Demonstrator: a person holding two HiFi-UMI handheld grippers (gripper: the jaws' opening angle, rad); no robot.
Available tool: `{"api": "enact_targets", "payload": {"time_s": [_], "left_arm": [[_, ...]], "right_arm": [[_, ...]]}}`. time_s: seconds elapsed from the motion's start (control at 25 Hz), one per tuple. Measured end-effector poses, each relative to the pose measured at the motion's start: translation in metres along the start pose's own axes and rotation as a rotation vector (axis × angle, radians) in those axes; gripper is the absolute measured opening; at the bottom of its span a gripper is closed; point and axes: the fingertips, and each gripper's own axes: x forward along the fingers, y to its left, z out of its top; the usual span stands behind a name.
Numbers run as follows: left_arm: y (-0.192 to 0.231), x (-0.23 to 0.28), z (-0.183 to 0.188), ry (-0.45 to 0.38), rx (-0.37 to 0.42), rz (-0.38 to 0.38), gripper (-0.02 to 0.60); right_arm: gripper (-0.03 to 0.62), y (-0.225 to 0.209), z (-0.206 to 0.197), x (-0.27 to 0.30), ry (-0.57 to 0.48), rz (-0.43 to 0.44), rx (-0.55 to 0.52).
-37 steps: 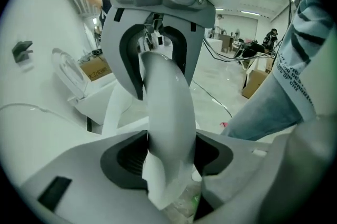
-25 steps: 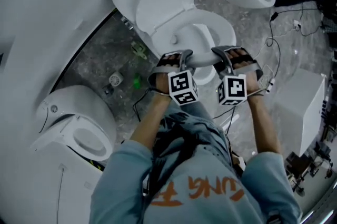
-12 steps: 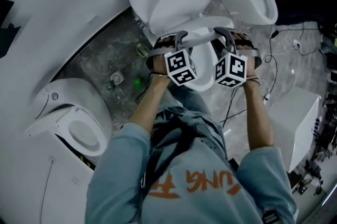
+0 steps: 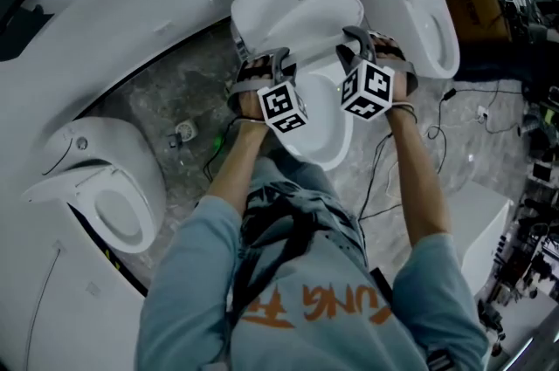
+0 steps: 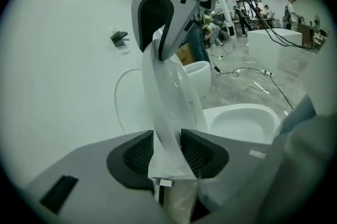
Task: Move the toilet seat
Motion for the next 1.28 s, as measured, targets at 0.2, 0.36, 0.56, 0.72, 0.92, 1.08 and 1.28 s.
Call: {"api": "enact_targets", "payload": {"time_s": [0.2, 0.36, 0.56, 0.72, 0.92, 1.08, 1.28], "left_arm": [[0.033, 0.007, -0.003, 0.051, -0.057, 0.025, 0.16], [0.049, 0.017, -0.008, 0.094, -0.072, 0.027, 0.167], [0.066, 0.021, -0.013, 0.118, -0.091, 0.081, 0.167], [0.08, 0.017, -0.01, 0.103, -0.14, 0.109, 0.167], [0.083, -0.002, 0.008, 0.023, -0.238, 0.112, 0.167], [0.093, -0.028, 0.033, -0.087, -0.34, 0.13, 0.167], [0.105, -0.08, 0.076, -0.27, -0.471, 0.169, 0.166]], "right_arm": [[0.147, -0.022, 0.013, 0.026, -0.02, 0.02, -0.016], [0.149, -0.034, 0.021, 0.044, -0.024, 0.038, -0.016], [0.15, -0.045, 0.03, 0.062, -0.022, 0.043, -0.025], [0.152, -0.052, 0.034, 0.069, -0.019, 0.005, -0.026], [0.15, -0.059, 0.035, 0.046, -0.11, -0.077, 0.167], [0.151, -0.057, 0.037, 0.006, -0.266, -0.064, 0.506], [0.11, -0.063, 0.022, -0.057, -0.4, -0.129, 0.785]]}}
